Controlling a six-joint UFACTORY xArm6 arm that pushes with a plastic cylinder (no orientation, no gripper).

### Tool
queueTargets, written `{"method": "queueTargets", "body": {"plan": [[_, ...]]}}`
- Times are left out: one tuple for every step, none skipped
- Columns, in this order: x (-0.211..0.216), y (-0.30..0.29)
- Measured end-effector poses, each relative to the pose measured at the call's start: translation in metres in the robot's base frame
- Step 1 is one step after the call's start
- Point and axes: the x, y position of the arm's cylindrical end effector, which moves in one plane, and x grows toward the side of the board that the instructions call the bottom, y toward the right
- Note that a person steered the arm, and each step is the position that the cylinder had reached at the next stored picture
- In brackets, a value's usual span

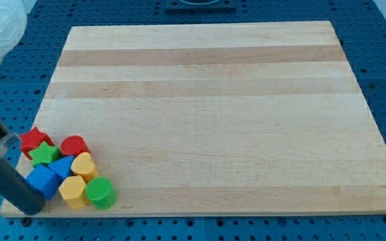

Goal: Slide the green circle a bit up

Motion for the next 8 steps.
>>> {"method": "queueTargets", "body": {"plan": [[0.001,0.015],[0.001,0.03],[0.001,0.049],[0.001,0.069],[-0.001,0.081],[-0.003,0.082],[0.001,0.083],[0.001,0.088]]}}
